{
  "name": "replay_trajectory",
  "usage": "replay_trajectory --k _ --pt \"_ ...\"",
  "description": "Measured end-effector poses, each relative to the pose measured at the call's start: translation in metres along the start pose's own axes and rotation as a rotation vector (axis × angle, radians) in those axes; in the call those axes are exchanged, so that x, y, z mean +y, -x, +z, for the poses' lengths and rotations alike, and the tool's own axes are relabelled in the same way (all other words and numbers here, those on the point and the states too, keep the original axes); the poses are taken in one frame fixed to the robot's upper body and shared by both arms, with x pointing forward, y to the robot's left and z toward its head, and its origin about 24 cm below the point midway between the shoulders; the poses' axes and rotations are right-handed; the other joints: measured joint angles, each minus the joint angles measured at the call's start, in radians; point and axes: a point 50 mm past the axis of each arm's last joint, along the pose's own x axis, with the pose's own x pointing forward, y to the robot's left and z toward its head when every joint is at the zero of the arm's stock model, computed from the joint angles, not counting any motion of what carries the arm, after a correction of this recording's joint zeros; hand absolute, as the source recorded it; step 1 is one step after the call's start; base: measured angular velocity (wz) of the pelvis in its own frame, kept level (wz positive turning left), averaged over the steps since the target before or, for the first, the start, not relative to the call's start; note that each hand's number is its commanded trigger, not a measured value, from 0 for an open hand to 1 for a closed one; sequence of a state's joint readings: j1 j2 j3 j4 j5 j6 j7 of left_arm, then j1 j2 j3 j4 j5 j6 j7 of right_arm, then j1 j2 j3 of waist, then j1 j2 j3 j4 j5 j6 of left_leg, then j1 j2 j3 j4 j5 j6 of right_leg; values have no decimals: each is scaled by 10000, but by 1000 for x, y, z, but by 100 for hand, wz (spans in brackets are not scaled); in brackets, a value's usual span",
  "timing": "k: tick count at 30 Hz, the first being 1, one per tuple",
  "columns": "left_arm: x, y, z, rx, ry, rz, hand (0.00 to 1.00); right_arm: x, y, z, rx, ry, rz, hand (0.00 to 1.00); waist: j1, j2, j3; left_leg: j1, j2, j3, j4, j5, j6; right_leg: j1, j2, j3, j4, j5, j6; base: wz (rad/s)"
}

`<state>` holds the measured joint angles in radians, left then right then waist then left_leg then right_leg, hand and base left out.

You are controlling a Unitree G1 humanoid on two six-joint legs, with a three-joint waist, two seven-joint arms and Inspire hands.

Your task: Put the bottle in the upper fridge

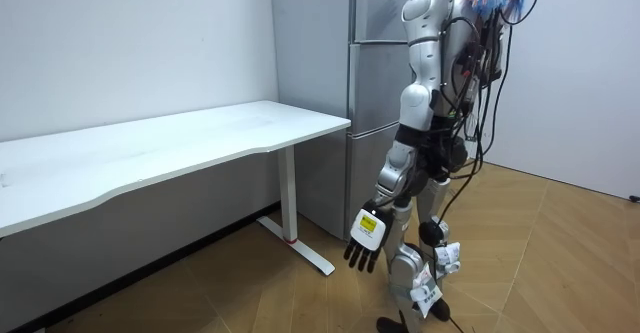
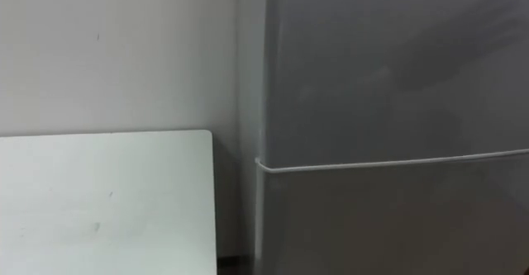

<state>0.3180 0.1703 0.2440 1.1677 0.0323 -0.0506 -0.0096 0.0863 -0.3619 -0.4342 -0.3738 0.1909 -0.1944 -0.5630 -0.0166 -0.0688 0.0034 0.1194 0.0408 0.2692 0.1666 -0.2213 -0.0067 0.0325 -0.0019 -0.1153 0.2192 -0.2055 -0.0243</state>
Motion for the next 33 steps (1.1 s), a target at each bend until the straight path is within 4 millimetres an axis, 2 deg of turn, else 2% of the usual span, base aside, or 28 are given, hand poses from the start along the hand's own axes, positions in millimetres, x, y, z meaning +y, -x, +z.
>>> replay_trajectory --k 6,12,16,21,26,28,33 --pt "-4 0 1 -5 -401 -118 0 15 6 -3 256 -315 591 0 97 63 -3 20 1 -38 26 0 0 27 -10 -18 12 1 -2 0" --pt "-7 -2 7 -115 -547 -210 0 29 9 -3 310 -655 1280 0 280 144 13 -48 -15 -292 48 0 0 91 -61 -270 -16 3 -1 13" --pt "-7 -2 7 -80 -628 -221 0 39 7 0 196 -951 1749 0 276 224 36 -73 -29 -478 117 0 0 230 -115 -431 -121 10 8 14" --pt "-9 -2 8 -100 -1054 -314 0 45 4 0 129 -1121 1953 0 331 189 31 -114 -17 -583 179 1 -2 286 -115 -554 -150 13 -2 6" --pt "-9 -2 12 -226 -1335 -344 0 47 6 -15 520 -727 1958 0 399 91 49 55 -20 -595 214 1 -2 548 -113 -644 -193 23 -8 4" --pt "-9 -2 13 -232 -1342 -306 0 48 7 -21 679 -519 1985 0 502 64 31 127 -14 -539 213 1 -2 576 -131 -584 -197 22 -8 -6" --pt "-9 -2 14 -85 -1464 -314 0 53 6 -34 926 103 2156 0 507 75 25 131 1 -586 211 -2 -1 691 -133 -657 -329 109 2 3"
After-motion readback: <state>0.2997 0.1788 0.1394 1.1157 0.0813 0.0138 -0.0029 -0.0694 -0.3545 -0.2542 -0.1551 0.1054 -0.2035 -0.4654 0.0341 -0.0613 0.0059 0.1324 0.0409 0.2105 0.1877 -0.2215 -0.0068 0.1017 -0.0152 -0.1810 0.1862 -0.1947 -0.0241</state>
